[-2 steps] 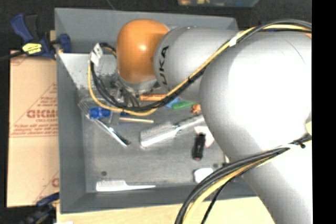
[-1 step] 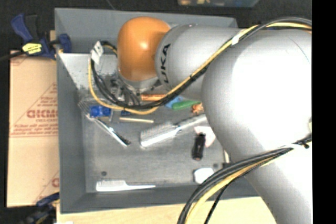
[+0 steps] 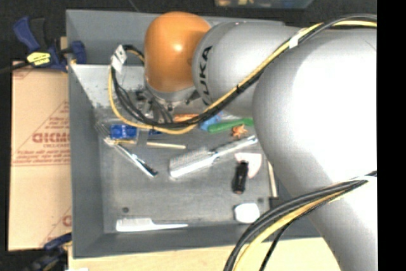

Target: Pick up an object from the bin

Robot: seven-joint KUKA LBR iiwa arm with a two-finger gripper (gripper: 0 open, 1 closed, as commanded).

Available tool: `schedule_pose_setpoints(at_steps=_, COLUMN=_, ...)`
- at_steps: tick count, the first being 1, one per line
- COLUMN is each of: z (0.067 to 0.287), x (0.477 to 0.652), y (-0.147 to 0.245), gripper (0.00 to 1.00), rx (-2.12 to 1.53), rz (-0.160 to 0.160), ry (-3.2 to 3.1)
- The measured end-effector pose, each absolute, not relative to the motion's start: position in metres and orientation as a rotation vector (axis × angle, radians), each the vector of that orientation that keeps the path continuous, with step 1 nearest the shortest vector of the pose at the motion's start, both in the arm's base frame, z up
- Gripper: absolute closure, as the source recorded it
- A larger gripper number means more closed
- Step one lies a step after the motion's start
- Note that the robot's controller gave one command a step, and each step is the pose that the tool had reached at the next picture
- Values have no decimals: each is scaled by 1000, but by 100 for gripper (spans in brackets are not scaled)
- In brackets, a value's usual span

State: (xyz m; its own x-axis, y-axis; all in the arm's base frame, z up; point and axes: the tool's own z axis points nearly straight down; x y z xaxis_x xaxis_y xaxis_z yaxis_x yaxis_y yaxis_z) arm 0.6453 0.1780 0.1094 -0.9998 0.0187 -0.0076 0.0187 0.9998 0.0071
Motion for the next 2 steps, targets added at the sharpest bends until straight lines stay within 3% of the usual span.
schedule_pose_setpoints(at_steps=1, z=150, x=649, y=179, gripper=100, rx=30, rz=18, ry=3119)
schedule_pose_setpoints(at_steps=2, z=158, x=649, y=179, gripper=100, rx=32, rz=19, ry=3121)
